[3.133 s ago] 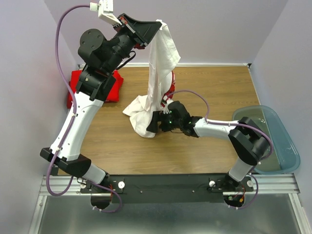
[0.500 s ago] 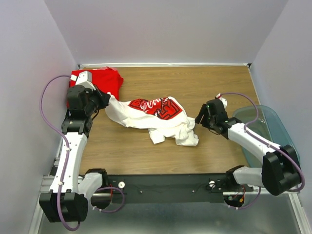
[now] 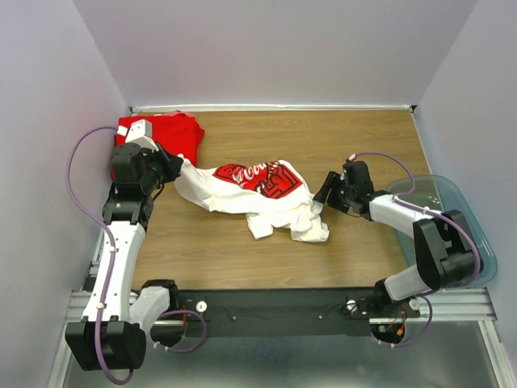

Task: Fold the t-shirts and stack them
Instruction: Flatten the tshirt out

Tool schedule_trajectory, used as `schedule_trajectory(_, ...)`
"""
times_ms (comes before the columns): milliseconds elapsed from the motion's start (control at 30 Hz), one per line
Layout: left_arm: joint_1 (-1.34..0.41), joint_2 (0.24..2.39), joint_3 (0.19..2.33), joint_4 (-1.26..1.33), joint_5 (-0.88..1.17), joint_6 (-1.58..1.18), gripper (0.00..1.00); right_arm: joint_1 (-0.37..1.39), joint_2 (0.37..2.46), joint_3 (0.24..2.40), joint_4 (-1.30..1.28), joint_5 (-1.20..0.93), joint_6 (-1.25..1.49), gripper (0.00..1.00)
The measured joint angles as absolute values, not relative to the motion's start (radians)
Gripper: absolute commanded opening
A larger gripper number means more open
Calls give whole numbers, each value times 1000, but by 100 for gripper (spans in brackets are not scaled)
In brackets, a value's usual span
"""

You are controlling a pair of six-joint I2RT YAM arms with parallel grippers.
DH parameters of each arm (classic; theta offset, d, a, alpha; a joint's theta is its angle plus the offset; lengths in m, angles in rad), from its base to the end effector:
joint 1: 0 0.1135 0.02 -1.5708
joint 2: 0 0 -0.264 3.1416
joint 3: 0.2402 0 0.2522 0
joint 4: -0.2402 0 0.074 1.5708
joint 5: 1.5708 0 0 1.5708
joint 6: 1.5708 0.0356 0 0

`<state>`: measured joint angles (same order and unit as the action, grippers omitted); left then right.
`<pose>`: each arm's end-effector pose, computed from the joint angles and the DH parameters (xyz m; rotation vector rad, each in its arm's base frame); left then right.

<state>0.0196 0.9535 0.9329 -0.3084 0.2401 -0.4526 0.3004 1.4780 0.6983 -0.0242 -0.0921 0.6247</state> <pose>0.2162 -0.0042 0.3486 -0.2876 1.9024 -0.5204 0.2740 0.0883 0.1680 0.3492 2.4157 0.5400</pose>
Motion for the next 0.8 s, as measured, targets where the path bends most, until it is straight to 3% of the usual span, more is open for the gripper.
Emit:
schedule_trajectory(200, 20, 953, 933, -308, 240, -453, 0, 286, 1552, 698, 30, -140, 613, 57)
schedule_trajectory(267, 20, 953, 933, -308, 240, -453, 0, 282, 1563, 699, 51, -165, 608, 50)
schedule_trajectory(400, 20, 955, 933, -308, 240, -452, 0, 279, 1586, 699, 83, -221, 598, 28)
schedule_trajectory(433, 20, 957, 933, -308, 240, -453, 0, 278, 1590, 699, 88, -237, 591, 9)
schedule_trajectory(467, 20, 959, 933, -308, 239, -453, 0, 277, 1592, 699, 91, -252, 590, 1)
schedule_trajectory(800, 20, 1016, 946, -270, 238, -485, 0, 200, 1520, 746, 46, -287, 577, 1)
